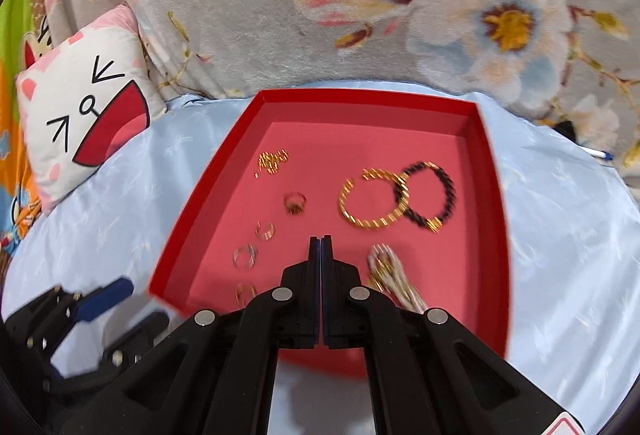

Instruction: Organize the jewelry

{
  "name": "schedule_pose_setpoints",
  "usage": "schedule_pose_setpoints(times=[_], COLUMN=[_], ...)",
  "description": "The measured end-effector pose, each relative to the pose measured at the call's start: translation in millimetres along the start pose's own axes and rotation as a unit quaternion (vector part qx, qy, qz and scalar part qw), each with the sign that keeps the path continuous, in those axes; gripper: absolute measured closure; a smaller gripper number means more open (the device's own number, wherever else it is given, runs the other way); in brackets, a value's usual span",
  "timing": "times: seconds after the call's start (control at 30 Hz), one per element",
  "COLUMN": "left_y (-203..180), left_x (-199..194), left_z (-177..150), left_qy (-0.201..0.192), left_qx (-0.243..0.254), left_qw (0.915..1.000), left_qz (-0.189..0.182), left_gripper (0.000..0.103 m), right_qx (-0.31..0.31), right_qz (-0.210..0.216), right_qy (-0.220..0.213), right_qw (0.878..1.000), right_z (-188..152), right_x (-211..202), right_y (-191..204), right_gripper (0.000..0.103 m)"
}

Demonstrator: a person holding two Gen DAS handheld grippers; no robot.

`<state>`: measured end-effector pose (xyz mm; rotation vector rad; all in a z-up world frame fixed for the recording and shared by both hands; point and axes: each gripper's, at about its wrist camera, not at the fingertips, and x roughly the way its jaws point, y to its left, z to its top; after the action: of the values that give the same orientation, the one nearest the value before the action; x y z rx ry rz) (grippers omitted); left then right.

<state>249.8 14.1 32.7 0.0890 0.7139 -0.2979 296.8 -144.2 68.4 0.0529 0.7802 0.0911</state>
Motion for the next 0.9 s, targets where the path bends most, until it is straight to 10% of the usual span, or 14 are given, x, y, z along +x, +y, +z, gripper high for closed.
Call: schedule_pose_setpoints(times=[0.53,0.9], left_y=[-54,-70], left_x=[-36,-55], left_z=[-32,-60], left_qy=[-0.016,-0.023], left_qx=[-0.003,-0.007], left_qw=[0.9997,0.9993], left_qz=[0.019,0.027], left_gripper=[0.061,0.043], right_qx=[0.03,0.036], right_qz=[-0.016,-0.025], right_qy=[0.009,0.001], right_qw=[0.999,0.999], right_z=[-103,-141], right_x=[-70,-94], right_y=[-29,-27], right_gripper=[0.093,0.058])
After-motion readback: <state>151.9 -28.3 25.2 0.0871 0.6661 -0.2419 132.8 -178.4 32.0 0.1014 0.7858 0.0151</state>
